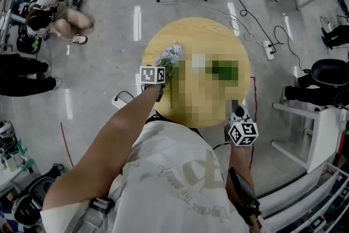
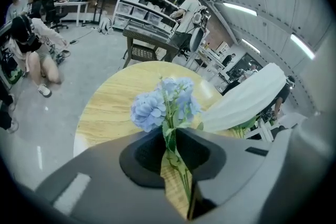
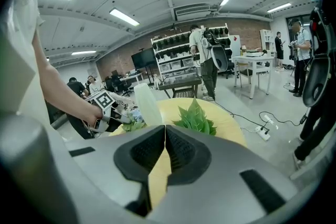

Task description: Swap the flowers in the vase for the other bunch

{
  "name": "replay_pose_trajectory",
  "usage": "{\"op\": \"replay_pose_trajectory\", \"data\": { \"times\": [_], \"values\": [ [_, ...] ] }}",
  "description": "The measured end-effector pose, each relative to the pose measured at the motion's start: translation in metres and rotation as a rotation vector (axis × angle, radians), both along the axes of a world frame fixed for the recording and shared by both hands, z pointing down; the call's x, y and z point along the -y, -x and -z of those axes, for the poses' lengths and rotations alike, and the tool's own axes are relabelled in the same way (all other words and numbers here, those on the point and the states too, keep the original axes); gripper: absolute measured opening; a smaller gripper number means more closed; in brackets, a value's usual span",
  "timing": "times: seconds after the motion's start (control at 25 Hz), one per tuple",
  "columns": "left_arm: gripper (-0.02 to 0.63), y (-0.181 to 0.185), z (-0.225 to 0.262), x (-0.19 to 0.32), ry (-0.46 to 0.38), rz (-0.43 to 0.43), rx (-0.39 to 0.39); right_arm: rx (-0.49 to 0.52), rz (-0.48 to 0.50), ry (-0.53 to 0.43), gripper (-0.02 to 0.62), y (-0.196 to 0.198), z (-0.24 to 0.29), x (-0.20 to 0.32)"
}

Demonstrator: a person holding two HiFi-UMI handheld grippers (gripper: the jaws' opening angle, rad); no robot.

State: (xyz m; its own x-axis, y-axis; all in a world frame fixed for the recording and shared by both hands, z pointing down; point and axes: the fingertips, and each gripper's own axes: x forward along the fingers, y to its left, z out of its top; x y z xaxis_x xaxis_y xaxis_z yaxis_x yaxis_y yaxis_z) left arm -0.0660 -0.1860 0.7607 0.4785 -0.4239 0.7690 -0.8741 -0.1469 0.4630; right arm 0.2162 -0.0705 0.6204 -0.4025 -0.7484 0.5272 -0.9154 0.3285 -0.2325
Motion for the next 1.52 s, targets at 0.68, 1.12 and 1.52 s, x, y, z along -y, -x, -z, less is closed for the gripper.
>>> {"op": "replay_pose_trajectory", "data": {
  "times": [0.68,1.12,1.52],
  "values": [
    [0.023,0.007,0.024,-0.006,-0.07,0.079,-0.16,0.015,0.018,-0.009,0.008,0.007,-0.005,0.006],
    [0.021,0.02,0.056,-0.007,-0.165,0.135,-0.234,0.023,0.05,-0.025,0.008,0.019,-0.002,0.006],
    [0.021,0.03,0.103,0.0,-0.269,0.187,-0.3,0.031,0.083,-0.054,0.008,0.03,0.009,0.009]
  ]
}}
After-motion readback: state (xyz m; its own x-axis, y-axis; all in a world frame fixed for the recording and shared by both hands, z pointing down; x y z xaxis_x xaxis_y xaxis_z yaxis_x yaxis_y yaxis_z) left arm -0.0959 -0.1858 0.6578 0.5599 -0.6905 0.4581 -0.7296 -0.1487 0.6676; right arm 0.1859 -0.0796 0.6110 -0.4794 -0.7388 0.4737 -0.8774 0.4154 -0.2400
